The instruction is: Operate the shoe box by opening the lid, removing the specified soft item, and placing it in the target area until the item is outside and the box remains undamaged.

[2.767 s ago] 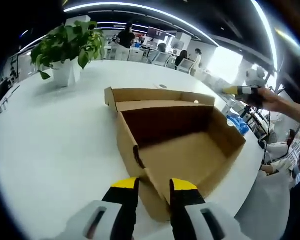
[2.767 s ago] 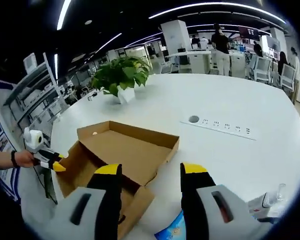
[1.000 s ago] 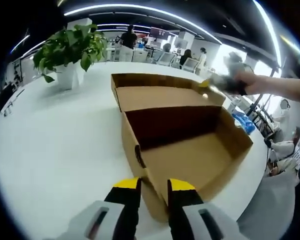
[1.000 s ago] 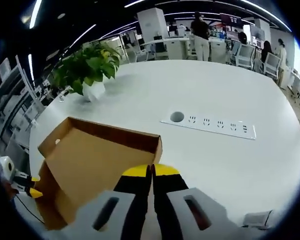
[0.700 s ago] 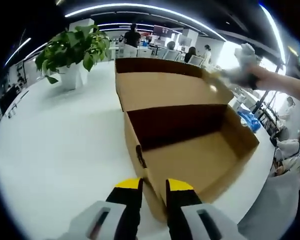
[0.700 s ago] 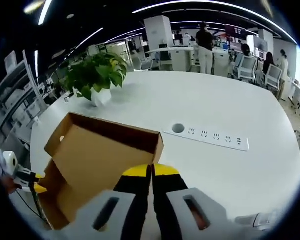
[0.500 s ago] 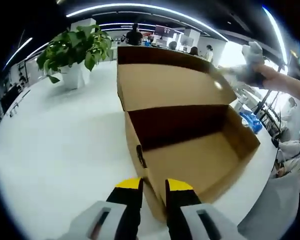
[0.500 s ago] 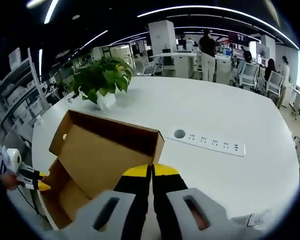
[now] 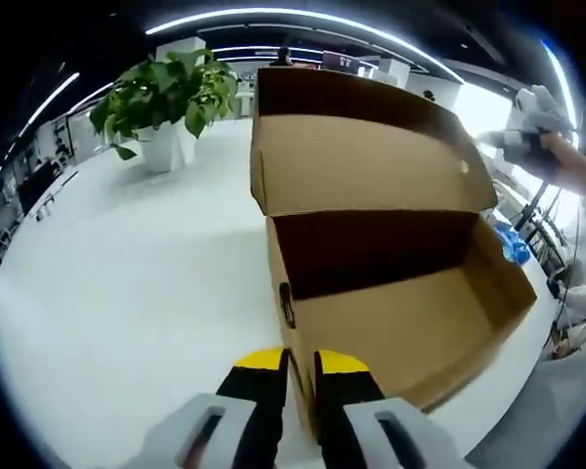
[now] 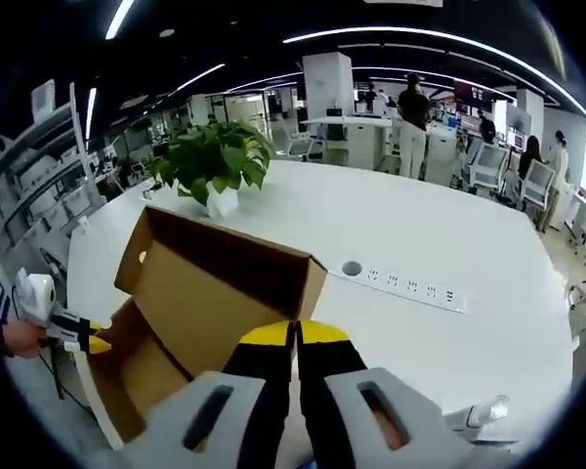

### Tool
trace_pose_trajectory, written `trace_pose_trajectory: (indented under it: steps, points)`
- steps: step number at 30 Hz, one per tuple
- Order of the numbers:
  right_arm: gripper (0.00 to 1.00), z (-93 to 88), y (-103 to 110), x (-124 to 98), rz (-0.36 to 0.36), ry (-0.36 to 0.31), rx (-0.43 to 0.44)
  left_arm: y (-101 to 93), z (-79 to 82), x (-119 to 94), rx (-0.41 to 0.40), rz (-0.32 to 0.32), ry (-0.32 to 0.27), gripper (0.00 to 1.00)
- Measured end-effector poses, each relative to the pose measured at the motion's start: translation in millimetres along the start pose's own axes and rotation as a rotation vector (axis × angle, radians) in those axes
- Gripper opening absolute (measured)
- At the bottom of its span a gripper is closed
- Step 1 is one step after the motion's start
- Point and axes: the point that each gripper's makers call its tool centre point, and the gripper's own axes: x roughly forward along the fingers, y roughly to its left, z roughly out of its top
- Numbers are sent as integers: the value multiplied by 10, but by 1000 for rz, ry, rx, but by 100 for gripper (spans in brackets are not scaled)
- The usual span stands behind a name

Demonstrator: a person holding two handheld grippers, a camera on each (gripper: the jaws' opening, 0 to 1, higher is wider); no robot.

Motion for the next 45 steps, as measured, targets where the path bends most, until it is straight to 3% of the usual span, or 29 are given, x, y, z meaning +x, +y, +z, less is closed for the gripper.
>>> trace_pose_trajectory:
  steps: [8, 15, 25, 40, 45]
  points:
    - [0, -8, 152, -259, 5, -37, -43, 38, 2, 14, -33, 44, -1, 7]
    - [0, -61, 237, -431, 5, -56, -24, 42, 5, 9, -76, 74, 3, 6]
    - [0, -131, 433, -602, 13, -74, -48, -36, 13, 11, -109, 57, -9, 9]
    - [0, -364, 454, -766, 0, -77, -29, -33, 7, -1, -125, 6, -25, 11]
    - [0, -435, 499, -808, -2, -71, -46, -40, 12, 1, -132, 16, -27, 10]
